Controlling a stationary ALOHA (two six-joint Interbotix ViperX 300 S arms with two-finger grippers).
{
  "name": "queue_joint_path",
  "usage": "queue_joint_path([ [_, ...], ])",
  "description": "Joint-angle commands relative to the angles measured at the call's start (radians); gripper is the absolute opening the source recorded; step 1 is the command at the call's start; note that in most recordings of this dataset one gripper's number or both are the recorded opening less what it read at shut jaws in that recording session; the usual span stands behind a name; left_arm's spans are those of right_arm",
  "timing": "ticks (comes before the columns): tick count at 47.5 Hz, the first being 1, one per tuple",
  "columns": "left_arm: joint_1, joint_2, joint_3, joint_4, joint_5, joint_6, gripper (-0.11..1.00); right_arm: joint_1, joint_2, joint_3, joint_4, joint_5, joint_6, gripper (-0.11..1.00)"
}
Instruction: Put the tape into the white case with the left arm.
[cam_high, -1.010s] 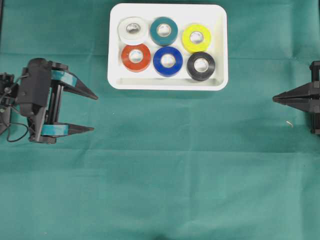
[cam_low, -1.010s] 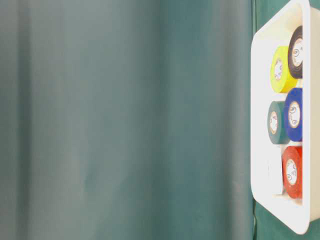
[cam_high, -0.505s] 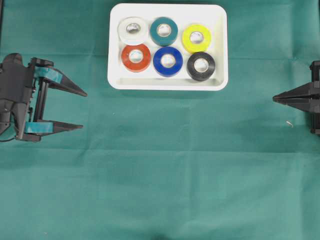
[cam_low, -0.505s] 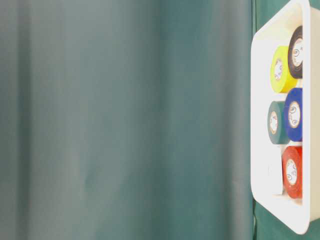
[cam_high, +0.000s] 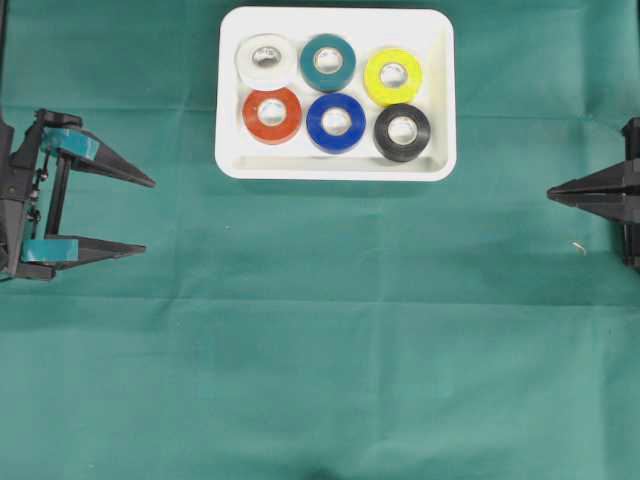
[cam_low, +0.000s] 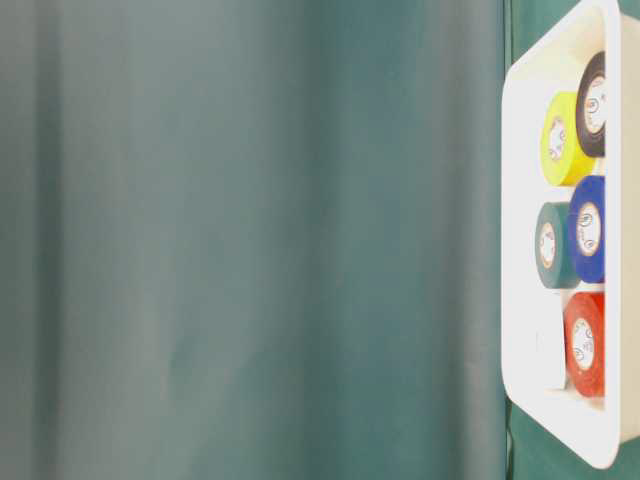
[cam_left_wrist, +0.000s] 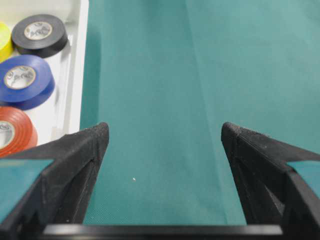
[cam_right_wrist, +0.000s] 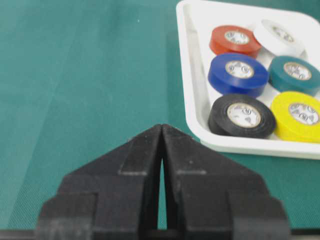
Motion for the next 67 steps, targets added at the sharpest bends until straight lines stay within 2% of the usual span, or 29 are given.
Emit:
queue_joint_path([
  [1,-0.002,0.0,-0.009,-0.002,-0.009,0.003,0.92,-0.002,0.005,-0.028,0.0,-0.006,0.002,-0.09],
  [31,-0.002,-0.081,0.014,-0.002,-0.009,0.005,0.92,-0.002,0.006,-0.031,0.0,-0.005,0.002,-0.09],
  [45,0.0,-0.163,0.051,-0.002,-0.009,0.005,0.92,-0.002,0.005,-0.028,0.0,-0.003,0.002,-0.09],
  [67,0.1,-0.319,0.144,0.002,0.017,0.014,0.92,-0.002,0.006,-0.029,-0.002,-0.003,0.002,-0.09],
])
